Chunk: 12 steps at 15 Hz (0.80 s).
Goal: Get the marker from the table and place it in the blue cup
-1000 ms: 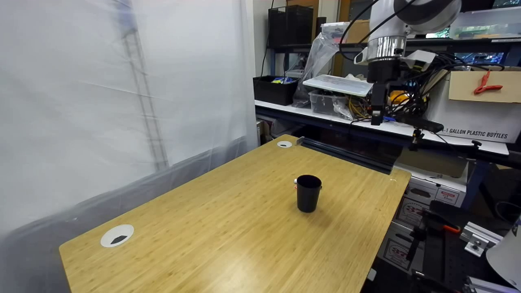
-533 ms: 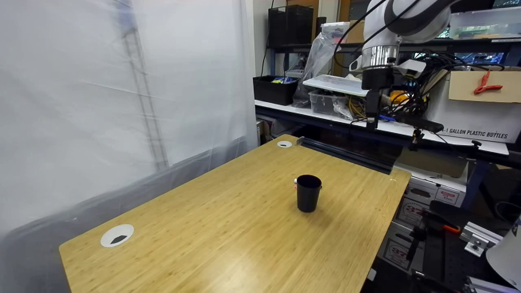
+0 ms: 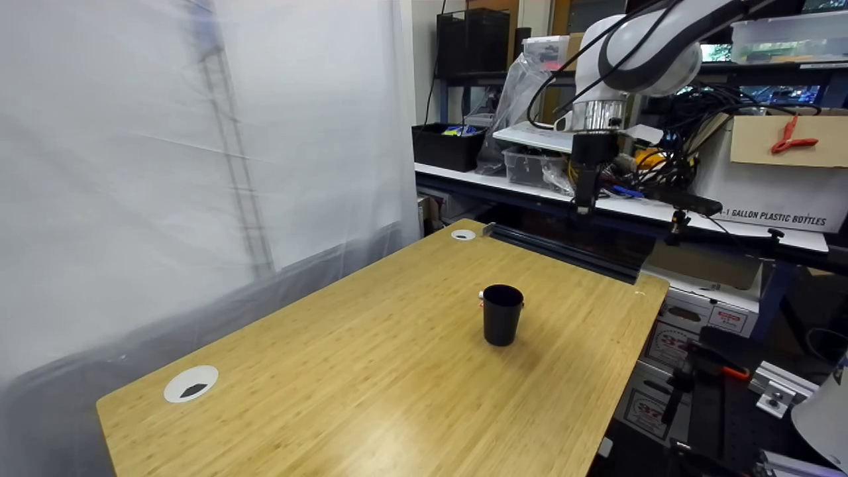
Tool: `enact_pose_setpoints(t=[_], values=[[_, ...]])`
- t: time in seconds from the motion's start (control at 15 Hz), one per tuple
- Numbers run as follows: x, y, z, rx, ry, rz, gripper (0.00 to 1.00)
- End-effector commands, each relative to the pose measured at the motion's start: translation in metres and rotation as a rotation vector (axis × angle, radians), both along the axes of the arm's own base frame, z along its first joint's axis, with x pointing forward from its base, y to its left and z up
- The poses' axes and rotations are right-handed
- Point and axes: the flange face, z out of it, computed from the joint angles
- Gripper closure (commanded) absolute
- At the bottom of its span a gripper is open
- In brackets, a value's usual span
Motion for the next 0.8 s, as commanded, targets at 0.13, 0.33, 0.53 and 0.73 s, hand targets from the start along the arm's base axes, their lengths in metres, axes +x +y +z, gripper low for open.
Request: enact_pose_setpoints(t=[0.13, 0.33, 0.53, 0.73], values=[[0.021, -0.027, -0.035, -0.026, 0.018, -0.002, 0.00], [0.027, -0.038, -0.060, -0.039, 0.041, -0.009, 0.00], [0.032, -0.045, -0.084, -0.062, 0.062, -0.012, 0.00], [0.046, -0.051, -0.109, -0.082, 0.077, -0.022, 0.00]])
